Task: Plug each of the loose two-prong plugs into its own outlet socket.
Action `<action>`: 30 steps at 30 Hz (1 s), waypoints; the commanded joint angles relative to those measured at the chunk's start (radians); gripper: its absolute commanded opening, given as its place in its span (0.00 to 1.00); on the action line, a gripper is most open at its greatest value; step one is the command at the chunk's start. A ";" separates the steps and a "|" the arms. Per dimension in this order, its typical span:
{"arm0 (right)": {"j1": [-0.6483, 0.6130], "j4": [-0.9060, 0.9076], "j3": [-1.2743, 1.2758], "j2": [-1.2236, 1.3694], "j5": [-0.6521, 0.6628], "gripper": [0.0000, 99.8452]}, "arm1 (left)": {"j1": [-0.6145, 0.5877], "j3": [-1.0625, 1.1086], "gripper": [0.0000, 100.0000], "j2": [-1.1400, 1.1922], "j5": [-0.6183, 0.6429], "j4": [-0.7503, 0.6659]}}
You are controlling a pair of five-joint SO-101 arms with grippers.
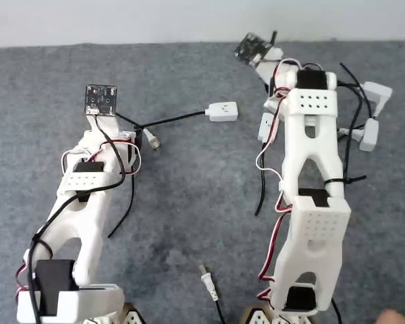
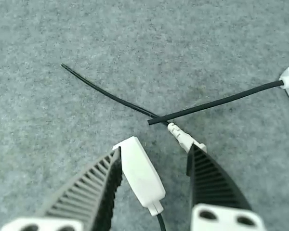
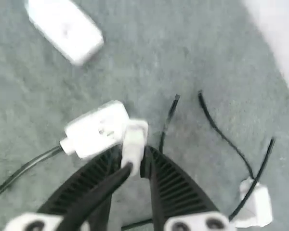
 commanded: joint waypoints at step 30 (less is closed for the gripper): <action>0.001 0.087 -0.032 0.199 0.104 0.01 | 0.008 -0.021 0.22 -0.005 -0.026 -0.058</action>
